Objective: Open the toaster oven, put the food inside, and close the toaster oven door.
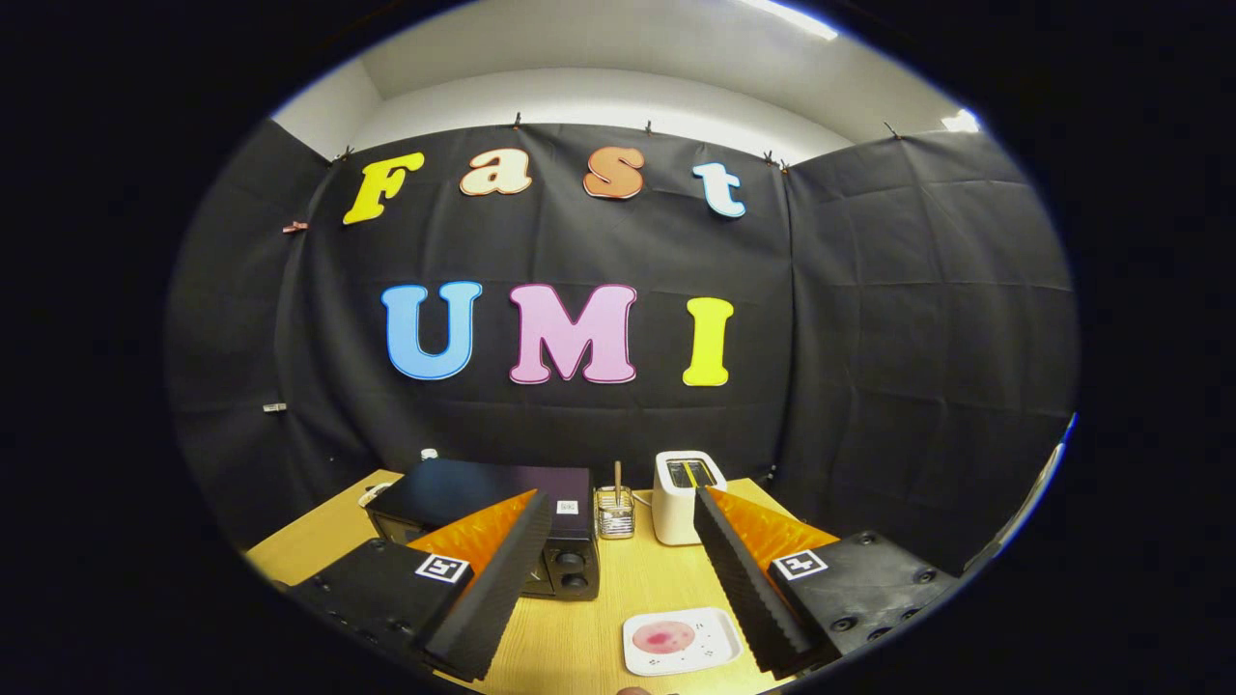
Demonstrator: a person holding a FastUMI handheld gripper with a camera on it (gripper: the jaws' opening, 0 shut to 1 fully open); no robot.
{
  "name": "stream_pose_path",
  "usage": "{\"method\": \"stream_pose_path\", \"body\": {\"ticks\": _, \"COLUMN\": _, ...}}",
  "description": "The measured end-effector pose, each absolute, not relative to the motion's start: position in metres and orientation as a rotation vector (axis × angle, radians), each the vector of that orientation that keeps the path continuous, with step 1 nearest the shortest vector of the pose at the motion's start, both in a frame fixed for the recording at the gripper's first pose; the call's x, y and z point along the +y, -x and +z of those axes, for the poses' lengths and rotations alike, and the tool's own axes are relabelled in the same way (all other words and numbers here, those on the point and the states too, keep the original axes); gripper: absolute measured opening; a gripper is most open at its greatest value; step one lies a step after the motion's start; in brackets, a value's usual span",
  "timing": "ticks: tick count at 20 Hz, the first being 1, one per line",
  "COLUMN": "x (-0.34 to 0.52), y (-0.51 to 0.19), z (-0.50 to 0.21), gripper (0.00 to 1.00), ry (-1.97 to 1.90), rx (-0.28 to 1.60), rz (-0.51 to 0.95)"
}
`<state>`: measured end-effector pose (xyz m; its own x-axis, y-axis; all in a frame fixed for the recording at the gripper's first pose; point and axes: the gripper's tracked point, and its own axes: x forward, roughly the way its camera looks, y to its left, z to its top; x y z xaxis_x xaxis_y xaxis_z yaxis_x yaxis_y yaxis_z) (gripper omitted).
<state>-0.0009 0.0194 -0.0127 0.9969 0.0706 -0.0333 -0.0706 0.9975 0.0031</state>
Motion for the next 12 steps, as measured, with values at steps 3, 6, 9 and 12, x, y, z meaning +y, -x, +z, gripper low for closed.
{"method": "stream_pose_path", "body": {"ticks": 3, "x": 0.027, "y": -0.003, "z": -0.017, "gripper": 0.98, "ry": 0.007, "rx": 0.044, "rz": 0.086}}
{"method": "stream_pose_path", "body": {"ticks": 6, "x": 0.039, "y": -0.007, "z": -0.023, "gripper": 0.98, "ry": 0.020, "rx": 0.059, "rz": 0.098}}
{"method": "stream_pose_path", "body": {"ticks": 9, "x": 0.055, "y": -0.012, "z": -0.024, "gripper": 0.98, "ry": 0.008, "rx": 0.065, "rz": 0.117}}
{"method": "stream_pose_path", "body": {"ticks": 12, "x": 0.074, "y": -0.021, "z": -0.029, "gripper": 0.98, "ry": 0.007, "rx": 0.078, "rz": 0.135}}
